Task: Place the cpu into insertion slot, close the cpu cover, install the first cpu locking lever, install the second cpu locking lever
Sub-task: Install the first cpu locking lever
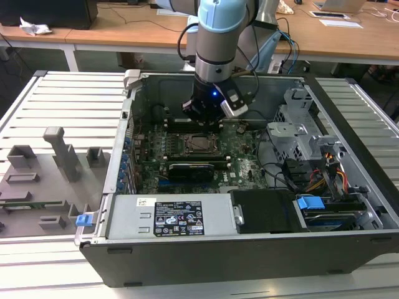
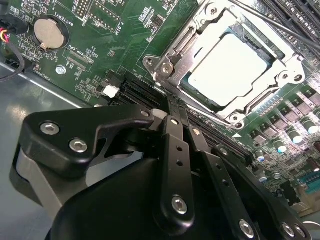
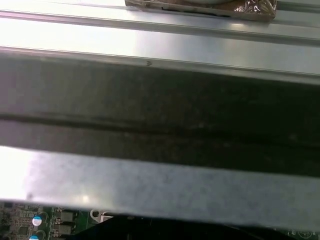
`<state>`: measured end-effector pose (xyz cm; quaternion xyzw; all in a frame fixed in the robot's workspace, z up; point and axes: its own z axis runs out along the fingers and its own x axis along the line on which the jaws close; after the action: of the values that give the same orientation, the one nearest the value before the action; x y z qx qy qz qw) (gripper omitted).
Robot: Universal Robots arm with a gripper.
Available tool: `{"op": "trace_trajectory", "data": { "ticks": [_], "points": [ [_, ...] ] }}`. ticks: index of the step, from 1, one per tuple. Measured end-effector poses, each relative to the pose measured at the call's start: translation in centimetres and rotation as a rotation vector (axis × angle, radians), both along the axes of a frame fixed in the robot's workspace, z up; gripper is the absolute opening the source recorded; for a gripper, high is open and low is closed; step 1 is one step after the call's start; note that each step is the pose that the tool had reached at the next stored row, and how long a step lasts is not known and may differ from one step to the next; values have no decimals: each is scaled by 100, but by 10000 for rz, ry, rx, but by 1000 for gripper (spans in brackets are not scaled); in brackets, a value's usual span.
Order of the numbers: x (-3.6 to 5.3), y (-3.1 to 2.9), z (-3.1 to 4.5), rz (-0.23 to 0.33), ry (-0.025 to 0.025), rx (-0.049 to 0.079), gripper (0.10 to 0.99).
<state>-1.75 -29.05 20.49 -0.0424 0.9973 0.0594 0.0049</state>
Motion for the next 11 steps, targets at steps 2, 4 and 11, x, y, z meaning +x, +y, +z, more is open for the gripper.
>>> {"op": "trace_trajectory", "data": {
  "ticks": [2,4,11],
  "points": [
    [0,0,-2,0,1,-1,106],
    [1,0,-3,0,0,-1,106],
    [1,1,-9,0,0,-52,106]
  ]
}}
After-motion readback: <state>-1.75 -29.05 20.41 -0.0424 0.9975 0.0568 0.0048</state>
